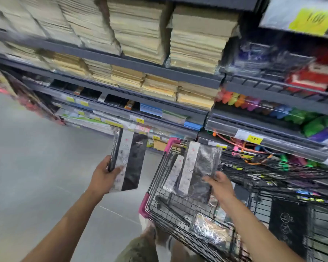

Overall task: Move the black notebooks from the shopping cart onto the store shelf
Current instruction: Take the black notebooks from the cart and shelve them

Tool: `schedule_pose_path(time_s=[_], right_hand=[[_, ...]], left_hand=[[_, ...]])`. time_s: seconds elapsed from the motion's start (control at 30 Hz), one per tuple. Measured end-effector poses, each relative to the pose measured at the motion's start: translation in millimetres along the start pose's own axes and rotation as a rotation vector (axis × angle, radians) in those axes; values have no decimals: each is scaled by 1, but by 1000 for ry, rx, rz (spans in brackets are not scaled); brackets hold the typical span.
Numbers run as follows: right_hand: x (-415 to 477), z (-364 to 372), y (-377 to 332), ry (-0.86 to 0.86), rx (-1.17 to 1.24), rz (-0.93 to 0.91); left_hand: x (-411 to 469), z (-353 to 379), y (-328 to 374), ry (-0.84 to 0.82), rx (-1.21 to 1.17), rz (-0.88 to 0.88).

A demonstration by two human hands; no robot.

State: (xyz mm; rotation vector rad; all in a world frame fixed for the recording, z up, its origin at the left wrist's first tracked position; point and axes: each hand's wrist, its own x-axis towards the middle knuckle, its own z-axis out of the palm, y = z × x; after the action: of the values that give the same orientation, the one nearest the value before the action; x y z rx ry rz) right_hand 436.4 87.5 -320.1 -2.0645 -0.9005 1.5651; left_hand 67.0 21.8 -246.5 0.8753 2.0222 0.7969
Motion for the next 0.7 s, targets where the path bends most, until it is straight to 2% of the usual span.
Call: schedule_pose_path(time_s=[0.17, 0.37, 0.7], right_hand=[[-28, -6, -36, -74, 55, -135], [-56, 19, -69, -162, 110, -242], [-145, 131, -115, -273, 125, -369]], left_hand=[[-19, -14, 10, 52, -174, 5], [-39, -53, 6, 96, -304, 14], [-76, -182, -62, 210, -480, -20]])
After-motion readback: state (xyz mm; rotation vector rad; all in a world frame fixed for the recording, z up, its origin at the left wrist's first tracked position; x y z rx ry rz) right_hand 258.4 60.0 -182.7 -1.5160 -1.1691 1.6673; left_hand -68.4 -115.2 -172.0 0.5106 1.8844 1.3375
